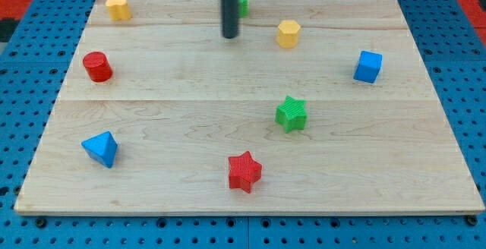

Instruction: Move the yellow heart towards the center of the board

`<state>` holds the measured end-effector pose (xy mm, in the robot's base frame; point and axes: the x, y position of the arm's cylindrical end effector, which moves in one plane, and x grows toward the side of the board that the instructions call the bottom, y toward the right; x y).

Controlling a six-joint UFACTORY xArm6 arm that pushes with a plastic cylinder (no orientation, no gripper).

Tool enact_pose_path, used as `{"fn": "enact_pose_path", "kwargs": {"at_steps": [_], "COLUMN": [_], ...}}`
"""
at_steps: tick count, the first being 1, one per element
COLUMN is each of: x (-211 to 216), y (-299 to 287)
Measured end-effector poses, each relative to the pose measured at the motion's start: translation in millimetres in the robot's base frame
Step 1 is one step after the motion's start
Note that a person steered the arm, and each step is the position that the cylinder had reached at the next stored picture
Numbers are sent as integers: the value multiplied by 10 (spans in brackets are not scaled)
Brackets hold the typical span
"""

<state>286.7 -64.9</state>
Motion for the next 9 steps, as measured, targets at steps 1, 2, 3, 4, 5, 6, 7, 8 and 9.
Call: {"fn": "enact_pose_path", "kwargs": {"at_steps": [1,2,3,4,5,6,7,8,9], "x": [-93,-417,-942,-947,-942,-636,-699,-642,-618], "y": [-971,-1046,-1040,-1584,-2216,-2031,-1783,-1416,-1002]}}
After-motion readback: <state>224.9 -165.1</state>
